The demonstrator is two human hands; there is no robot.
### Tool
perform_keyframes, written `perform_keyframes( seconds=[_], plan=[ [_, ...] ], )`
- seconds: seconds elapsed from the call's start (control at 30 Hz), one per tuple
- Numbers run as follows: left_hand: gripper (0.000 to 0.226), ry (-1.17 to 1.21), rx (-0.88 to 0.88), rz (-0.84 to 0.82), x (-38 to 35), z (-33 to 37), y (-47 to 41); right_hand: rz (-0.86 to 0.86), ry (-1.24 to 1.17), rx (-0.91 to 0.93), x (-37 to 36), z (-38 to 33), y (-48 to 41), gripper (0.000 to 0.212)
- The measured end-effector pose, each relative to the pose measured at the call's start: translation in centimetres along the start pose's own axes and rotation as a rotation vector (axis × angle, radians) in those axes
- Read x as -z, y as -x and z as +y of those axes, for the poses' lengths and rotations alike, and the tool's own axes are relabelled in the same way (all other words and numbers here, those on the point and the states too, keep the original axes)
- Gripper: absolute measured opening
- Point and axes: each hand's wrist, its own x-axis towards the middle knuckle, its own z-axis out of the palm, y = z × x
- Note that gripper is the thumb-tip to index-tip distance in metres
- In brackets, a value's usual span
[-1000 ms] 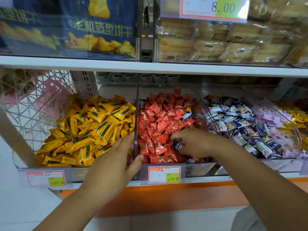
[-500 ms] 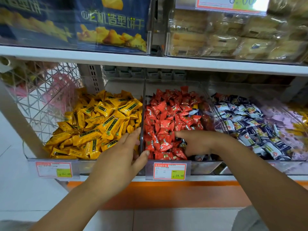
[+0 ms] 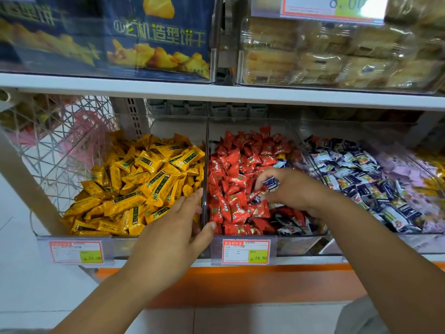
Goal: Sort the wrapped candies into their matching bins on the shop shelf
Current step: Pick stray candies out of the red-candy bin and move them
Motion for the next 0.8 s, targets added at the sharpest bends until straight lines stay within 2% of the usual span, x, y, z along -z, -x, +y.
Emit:
perform_keyframes(
  seconds=[0.13,0.23,0.33,0.47,0.7,0.8],
  plan=[
    [0.067,-0.006,-0.008,0.0,0.0,0.1,0.0,0.159,-0.195,0.096,1.6,-1.1,0.5,0.012],
    [0.066,-0.009,0.001,0.0,0.0,0.2,0.0,0.227,-0.397,0.2,1.0,-2.6,0.1,0.017],
    [0.065,-0.02,-0.005,0.006,0.0,0.2,0.1,0.149,-0.493,0.253,-0.7,-3.4,-0.6,0.029],
    [0.066,-0.023,-0.009,0.005,0.1,0.1,0.1,0.086,-0.598,0.173,-0.7,-2.8,-1.1,0.033],
    [0.067,-0.022,-0.01,0.002,0.1,0.1,0.0,0.067,-0.472,0.167,0.9,-1.0,-0.5,0.036],
    [0.066,-0.019,-0.005,-0.003,0.1,0.2,0.0,0.167,-0.328,0.212,1.0,-0.8,-0.1,0.031]
  ],
)
